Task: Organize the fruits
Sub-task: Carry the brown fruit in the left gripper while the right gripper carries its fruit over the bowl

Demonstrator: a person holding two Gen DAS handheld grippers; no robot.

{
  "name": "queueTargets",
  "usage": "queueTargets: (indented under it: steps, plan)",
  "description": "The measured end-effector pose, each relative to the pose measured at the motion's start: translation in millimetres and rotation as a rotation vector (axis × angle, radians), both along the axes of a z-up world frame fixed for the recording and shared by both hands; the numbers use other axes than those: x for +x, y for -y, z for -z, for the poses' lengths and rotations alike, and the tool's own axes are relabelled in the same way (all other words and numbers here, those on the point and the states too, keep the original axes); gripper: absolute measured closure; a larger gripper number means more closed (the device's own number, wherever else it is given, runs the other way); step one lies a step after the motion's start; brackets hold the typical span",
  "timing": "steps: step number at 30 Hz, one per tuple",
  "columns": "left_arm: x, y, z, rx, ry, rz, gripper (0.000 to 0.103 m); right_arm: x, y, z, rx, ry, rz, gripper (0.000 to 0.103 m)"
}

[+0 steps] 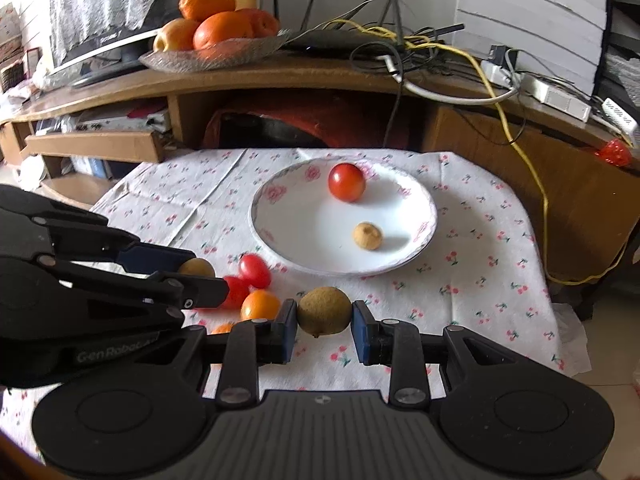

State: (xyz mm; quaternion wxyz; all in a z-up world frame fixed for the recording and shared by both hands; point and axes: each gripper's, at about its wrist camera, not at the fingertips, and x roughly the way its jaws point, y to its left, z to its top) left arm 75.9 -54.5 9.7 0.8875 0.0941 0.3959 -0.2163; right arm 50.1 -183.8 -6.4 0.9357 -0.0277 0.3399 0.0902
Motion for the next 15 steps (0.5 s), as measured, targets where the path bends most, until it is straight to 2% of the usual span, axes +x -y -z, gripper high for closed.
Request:
queueTargets:
  steps: [15]
  plan:
    - [42.2, 17.7, -4.9, -0.007, 0.055, -0.023, 0.071, 44.5, 16.7, -7.7, 0.019, 0.036, 0.069, 0.072]
